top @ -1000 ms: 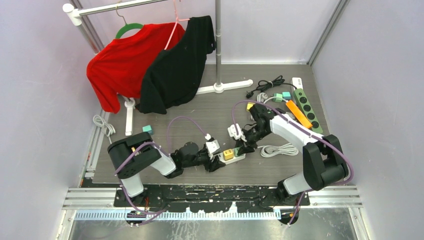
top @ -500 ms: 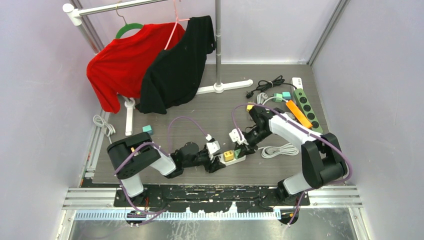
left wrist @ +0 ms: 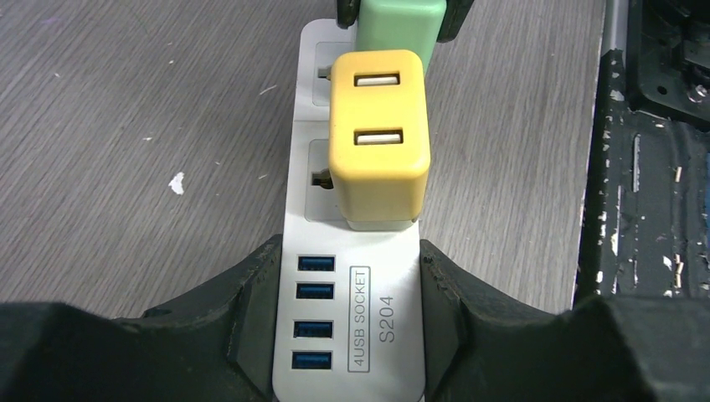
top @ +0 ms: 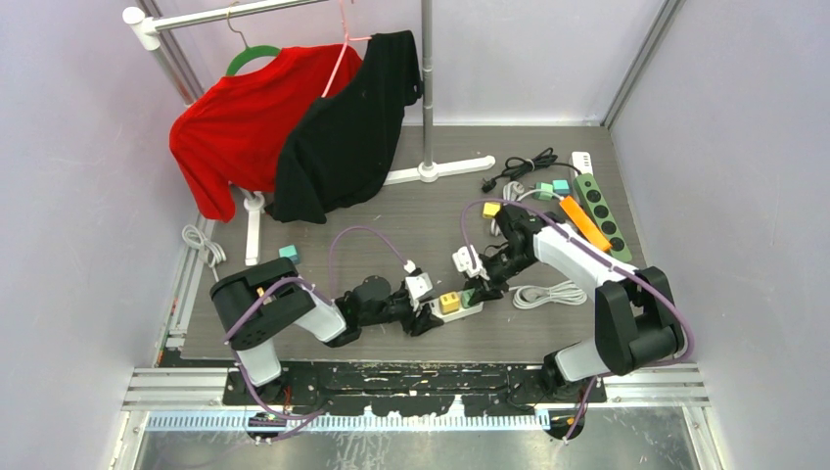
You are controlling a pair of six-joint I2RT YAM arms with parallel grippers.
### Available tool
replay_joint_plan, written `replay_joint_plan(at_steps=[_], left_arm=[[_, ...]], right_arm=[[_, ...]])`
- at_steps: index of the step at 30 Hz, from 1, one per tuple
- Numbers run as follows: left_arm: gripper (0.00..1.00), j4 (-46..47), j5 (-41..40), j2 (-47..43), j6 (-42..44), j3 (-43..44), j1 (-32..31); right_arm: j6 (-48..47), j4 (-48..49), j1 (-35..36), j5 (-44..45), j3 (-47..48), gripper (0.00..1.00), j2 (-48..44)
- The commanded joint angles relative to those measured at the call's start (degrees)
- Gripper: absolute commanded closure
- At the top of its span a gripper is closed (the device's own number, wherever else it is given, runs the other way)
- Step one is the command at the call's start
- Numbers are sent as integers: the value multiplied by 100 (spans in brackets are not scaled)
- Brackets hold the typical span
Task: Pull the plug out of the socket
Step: Remove the plug from the socket.
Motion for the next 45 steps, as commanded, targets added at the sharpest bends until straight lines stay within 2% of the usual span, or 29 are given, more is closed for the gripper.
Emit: replay_joint_plan(at_steps=[1,3,5,9,14,16,18,19,23,26,28,31,33,36,39,43,45], left_arm=[[100,-701,-197,70,-178,-148,81],[100,-746,-196,40,-173,-139,79],[100,-800,-195,21,-164,-119,85],[100,-847,-196,12,-163,-96,80],[100,-821,-187,115,-168,-70,87],[100,-826,-178,138,-153,-73,86],[100,-809,-173,151,-147,-89,111],[100,-790,-155,168,-139,-98,139],[100,-750,-72,221,-142,-116,212],[100,-745,-24,253,-130,-91,242],[100,-781,12,275,-112,-58,246],[100,-944,41,272,-91,30,251],[100,-1091,32,253,-73,67,252],[100,-1219,-58,214,-18,64,245],[100,-1291,-124,185,43,39,249],[100,-1277,-160,141,77,-4,252],[100,-1273,-121,88,77,18,245]], right_arm=[[-1852,-1494,-150,-347,321,99,-77],[-2464,-1954,-26,-668,383,99,90],[-2274,-1771,174,-738,346,99,103],[-797,-308,435,-702,86,99,-109],[1161,1365,367,-280,-147,99,-561],[1600,1725,159,-170,-235,99,-765],[1497,1496,-125,-208,-154,99,-831],[1140,1158,-250,-267,-65,99,-819],[-874,-967,-519,-584,367,99,-483],[-2074,-1904,-329,-1033,403,99,-123],[-1976,-1739,135,-991,368,99,27],[-454,-378,932,-561,128,99,-8],[388,315,1099,-528,54,99,-37],[1531,823,1054,-428,183,99,-65],[1616,720,694,-328,327,99,-256],[597,-452,-6,-573,579,99,-394],[374,-833,-209,-666,685,99,-395]])
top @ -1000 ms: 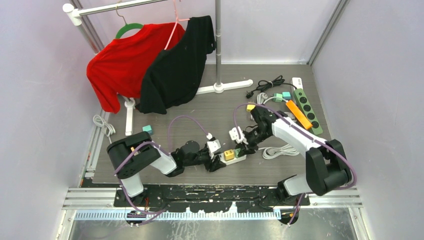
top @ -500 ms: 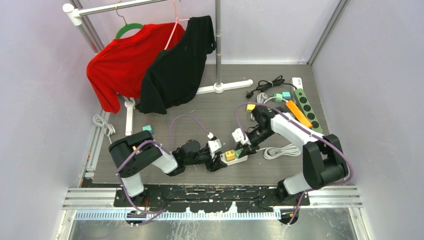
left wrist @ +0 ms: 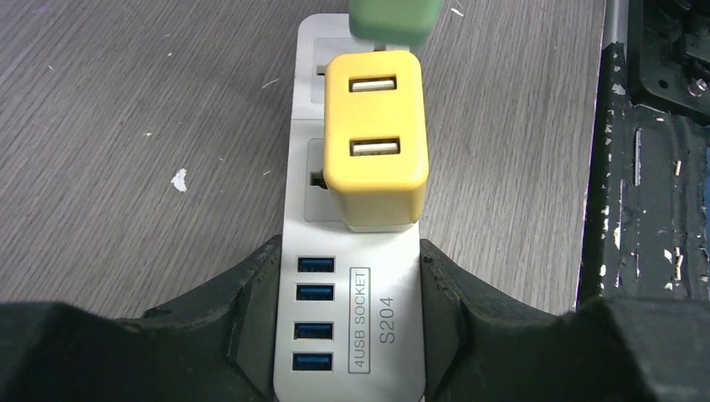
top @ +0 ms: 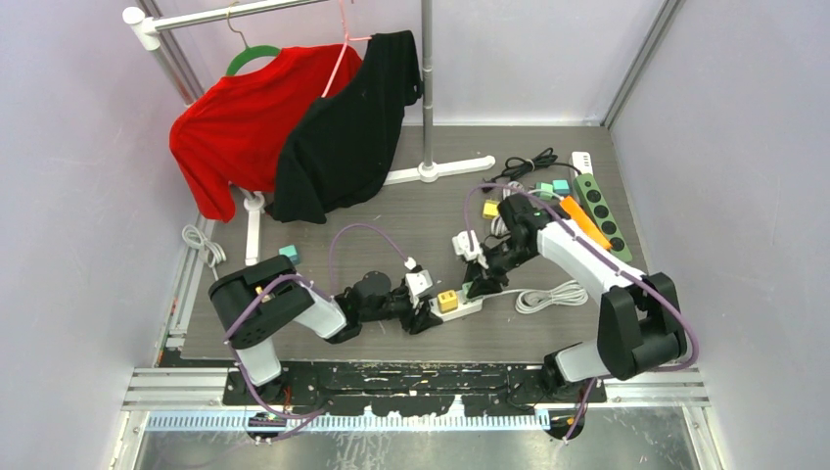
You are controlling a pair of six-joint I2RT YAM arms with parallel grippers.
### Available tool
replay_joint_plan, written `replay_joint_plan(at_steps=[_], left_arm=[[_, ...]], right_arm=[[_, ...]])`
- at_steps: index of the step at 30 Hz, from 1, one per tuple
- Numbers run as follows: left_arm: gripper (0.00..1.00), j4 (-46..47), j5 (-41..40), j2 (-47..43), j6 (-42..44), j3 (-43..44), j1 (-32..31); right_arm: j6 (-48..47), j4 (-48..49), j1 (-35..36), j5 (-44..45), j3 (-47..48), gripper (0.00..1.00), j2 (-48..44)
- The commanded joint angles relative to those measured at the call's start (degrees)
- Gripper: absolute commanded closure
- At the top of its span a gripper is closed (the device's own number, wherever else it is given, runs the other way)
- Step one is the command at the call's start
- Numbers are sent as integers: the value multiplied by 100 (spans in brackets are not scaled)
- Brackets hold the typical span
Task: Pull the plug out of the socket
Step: Remove the plug from the socket.
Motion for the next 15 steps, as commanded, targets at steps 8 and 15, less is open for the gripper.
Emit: replay_joint_plan(at_steps=[8,15], left_arm=[[44,-1529,-508,-721,-156,-24,86],[17,-2487,-863,-2361,-314,-163,92]], right_arm=[[441,-834,-859,-1257,601,99,-365],[3931,1150,-1066,-1929,265,99,-504]])
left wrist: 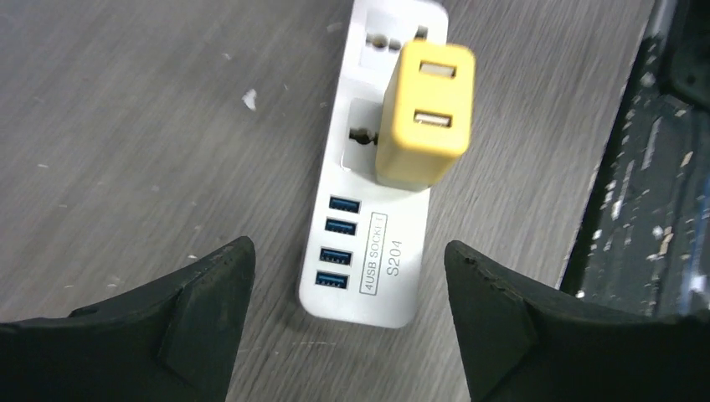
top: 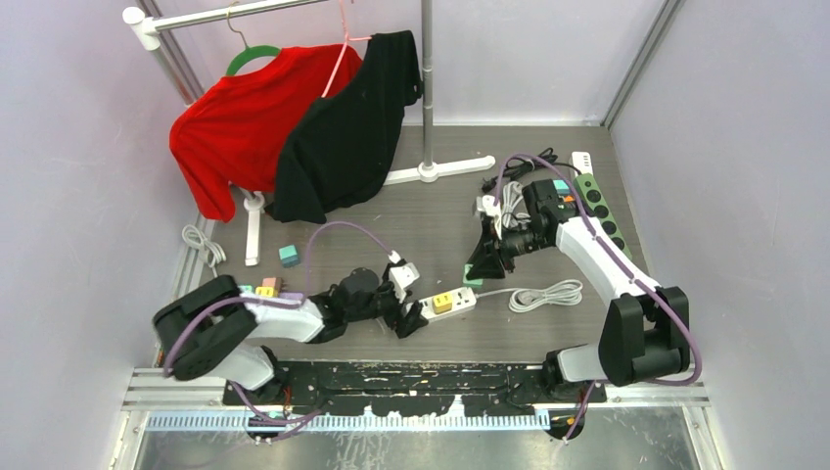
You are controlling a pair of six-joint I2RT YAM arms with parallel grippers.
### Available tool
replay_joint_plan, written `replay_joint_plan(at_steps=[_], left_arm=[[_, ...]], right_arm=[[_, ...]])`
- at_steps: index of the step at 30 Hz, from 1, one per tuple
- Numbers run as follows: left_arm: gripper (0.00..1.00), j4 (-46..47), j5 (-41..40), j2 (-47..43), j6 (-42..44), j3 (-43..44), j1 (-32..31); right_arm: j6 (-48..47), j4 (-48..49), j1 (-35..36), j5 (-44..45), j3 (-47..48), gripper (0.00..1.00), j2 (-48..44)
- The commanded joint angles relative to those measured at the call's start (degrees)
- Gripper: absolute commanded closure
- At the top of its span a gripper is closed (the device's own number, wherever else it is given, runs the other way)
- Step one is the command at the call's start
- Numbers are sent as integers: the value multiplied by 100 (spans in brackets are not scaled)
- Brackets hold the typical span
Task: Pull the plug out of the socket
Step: Remove the plug from the socket, then place the plug at the center of the board.
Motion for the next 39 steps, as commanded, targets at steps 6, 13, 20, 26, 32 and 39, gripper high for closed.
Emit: replay_joint_plan(at_steps=[6,13,20,26,32,39], left_arm=[[14,-2353,-576,-2360,-563,263,28],[3,-3287,-1518,-3926,-2027,420,36],[5,-3914,-2651,-3833,-3637,942,28],[0,-5544,-4096,-2599,-3820,2601,-640],[0,-5791,-4257,-1346,-2909,3863,-960],[1,-5331,-3779,-351,-2251,4551,-946]], right_arm=[[6671,4285,-97,-126,-637,99,-140],[8607,4889,-149,-285,-646,99,573],[8941,4859,-153,-373,-625,99,934],[8897,4809,-158,-369,-617,99,1009],[8846,4735,-159,-377,-590,99,1046],[8653,4532,-169,-427,-520,99,1105]])
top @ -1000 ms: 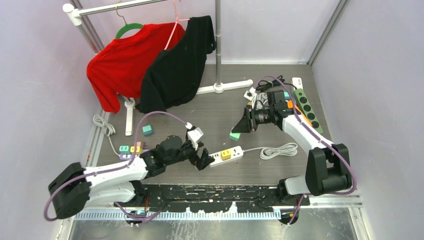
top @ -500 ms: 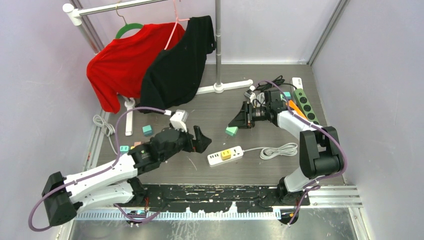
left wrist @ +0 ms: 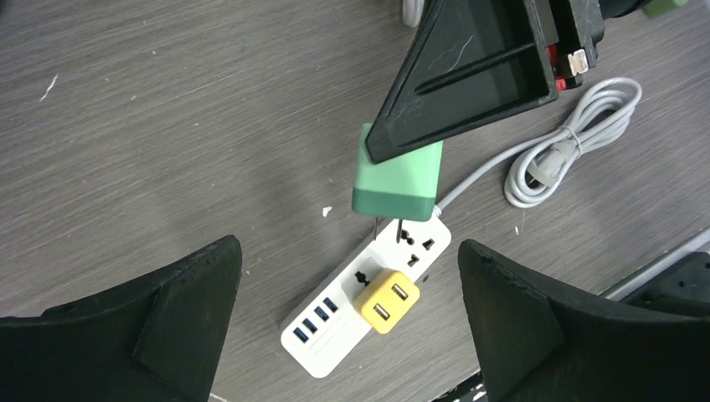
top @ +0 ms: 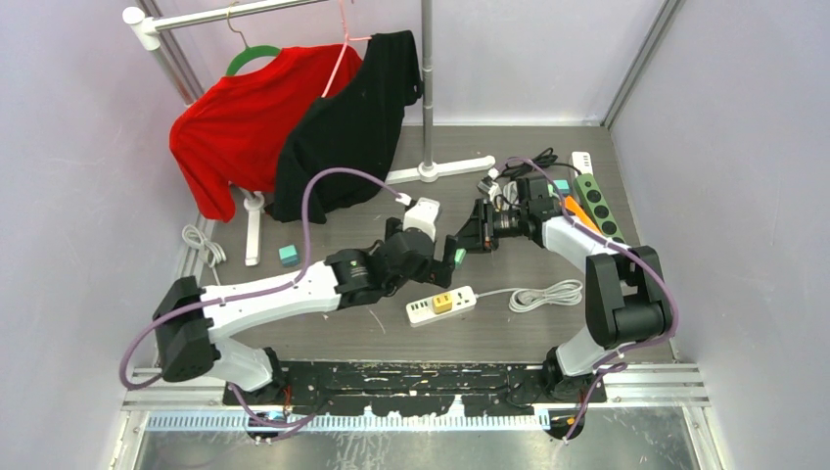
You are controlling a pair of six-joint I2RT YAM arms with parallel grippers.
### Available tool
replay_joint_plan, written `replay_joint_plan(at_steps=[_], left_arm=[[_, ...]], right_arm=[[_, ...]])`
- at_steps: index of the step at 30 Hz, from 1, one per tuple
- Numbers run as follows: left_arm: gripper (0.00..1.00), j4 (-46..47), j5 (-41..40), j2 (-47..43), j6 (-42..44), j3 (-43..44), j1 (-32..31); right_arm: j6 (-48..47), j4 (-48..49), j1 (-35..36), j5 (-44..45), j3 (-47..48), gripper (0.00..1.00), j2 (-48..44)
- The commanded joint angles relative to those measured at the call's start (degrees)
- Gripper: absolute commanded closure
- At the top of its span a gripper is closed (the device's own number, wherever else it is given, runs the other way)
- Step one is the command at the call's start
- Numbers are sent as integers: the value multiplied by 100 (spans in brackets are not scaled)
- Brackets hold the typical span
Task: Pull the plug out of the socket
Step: Place the plug at the center of the board.
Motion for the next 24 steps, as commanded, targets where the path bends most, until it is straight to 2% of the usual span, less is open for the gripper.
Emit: replay_joint_plan(at_steps=[1,4,8,21,24], left_arm=[[2,211,100,427,479,548,11],[10,166,204,785,470,811,11],[34,184,475,1105,444,1053,63],[35,-287,597,1813,377,1552,261],[52,-269,736,1826,364,1539,282]], right_arm=[[-134,-111,-36,-196,163,99,56],[-156,-141,-32,-207,175,99,77],[-177,-170,-39,-226,188,99,76],[-230,-221,-37,-277,210,99,95],[-244,-237,-32,-277,210,98,95]])
